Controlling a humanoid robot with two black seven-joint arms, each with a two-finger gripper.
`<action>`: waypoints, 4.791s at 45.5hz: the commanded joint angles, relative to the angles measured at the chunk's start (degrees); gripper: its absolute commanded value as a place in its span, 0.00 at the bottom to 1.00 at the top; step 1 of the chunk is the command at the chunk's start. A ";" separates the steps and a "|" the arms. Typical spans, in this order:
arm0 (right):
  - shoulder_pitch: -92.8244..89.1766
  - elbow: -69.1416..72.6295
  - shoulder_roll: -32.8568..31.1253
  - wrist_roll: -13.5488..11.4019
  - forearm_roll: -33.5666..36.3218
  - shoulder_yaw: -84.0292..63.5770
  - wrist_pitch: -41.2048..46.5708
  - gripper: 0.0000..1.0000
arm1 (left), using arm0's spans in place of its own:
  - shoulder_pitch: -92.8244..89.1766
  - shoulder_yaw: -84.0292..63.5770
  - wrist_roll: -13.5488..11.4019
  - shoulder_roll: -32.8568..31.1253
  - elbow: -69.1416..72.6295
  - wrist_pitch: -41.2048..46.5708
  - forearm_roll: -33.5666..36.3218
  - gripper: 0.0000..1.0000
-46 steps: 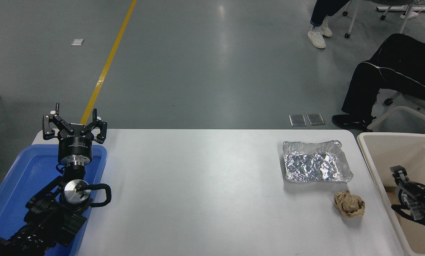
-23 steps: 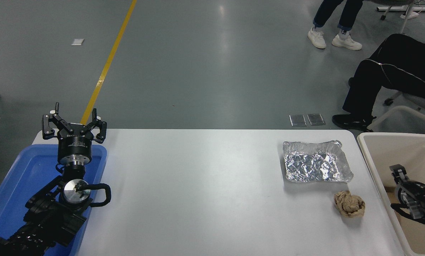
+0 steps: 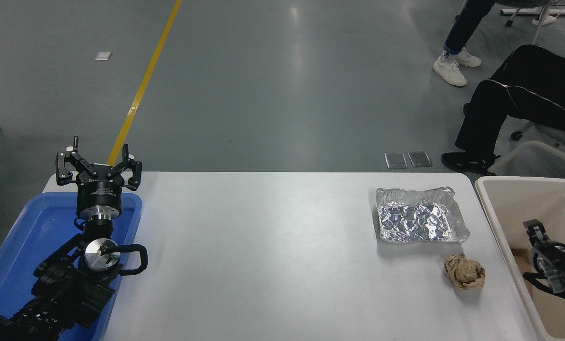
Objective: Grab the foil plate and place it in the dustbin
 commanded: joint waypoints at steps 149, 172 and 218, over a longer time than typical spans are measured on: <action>17.96 24.53 -10.33 0.09 0.45 -8.81 27.96 1.00 | 0.08 0.04 0.01 0.09 0.00 0.00 -0.01 0.99; 14.97 24.97 -9.89 13.45 -23.35 -5.73 12.58 1.00 | 0.08 -0.05 0.01 0.09 0.00 0.00 -0.01 0.99; 13.65 22.16 -1.90 14.16 -39.28 -18.56 5.63 1.00 | -0.01 0.04 0.01 0.09 0.00 0.00 -0.01 0.99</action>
